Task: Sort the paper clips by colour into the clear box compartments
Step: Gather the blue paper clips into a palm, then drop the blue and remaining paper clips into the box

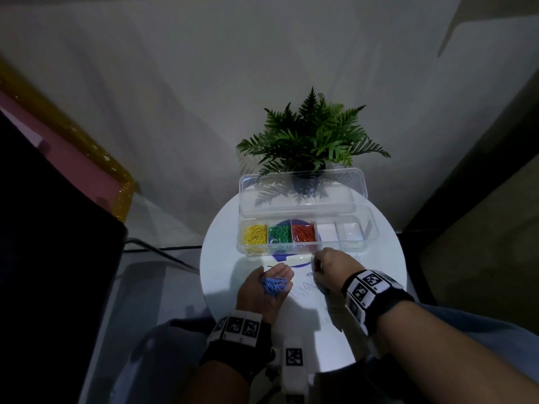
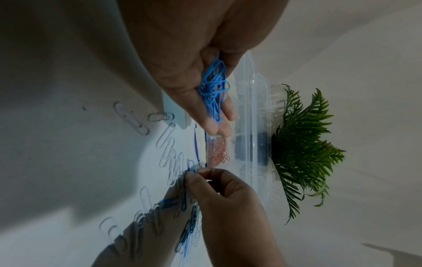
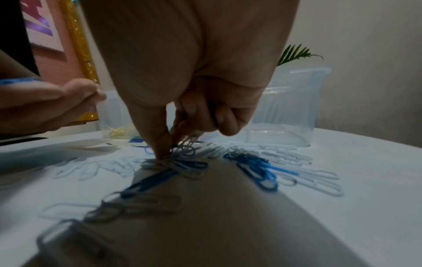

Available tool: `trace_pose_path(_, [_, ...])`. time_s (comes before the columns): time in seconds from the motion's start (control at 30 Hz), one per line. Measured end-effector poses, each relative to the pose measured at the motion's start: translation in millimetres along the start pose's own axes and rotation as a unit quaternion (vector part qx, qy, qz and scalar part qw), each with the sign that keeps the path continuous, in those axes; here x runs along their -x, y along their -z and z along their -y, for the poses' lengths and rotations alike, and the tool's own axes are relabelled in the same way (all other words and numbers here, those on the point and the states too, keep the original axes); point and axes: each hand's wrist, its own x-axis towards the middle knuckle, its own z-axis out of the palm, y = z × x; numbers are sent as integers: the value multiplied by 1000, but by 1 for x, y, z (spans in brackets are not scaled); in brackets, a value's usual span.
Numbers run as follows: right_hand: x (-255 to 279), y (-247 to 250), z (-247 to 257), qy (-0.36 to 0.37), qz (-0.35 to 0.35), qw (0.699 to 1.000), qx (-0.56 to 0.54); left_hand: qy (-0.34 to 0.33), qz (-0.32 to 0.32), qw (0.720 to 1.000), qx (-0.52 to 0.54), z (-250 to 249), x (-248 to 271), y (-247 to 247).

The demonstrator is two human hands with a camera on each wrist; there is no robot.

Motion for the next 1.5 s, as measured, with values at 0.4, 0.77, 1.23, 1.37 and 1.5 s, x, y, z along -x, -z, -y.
trace_pose_path(0.4, [27,6,14,63,-138,959,-238,4,-20,1000,9,2,3,-2])
trace_pose_path(0.77, [34,-4,44,191,-103,961,-173,10,-13,1000,19,6,7,-5])
trace_pose_path(1.23, [26,29,-32,-41,-191,980,-39,-29,36,999,12,-11,3,-72])
trace_pose_path(1.37, [23,25,-34,-18,-235,965,-112,-58,55,995,-67,-13,-13,-111])
trace_pose_path(1.5, [23,25,-37,-11,-233,960,-155,-132,9,958,-255,-2,-27,-138])
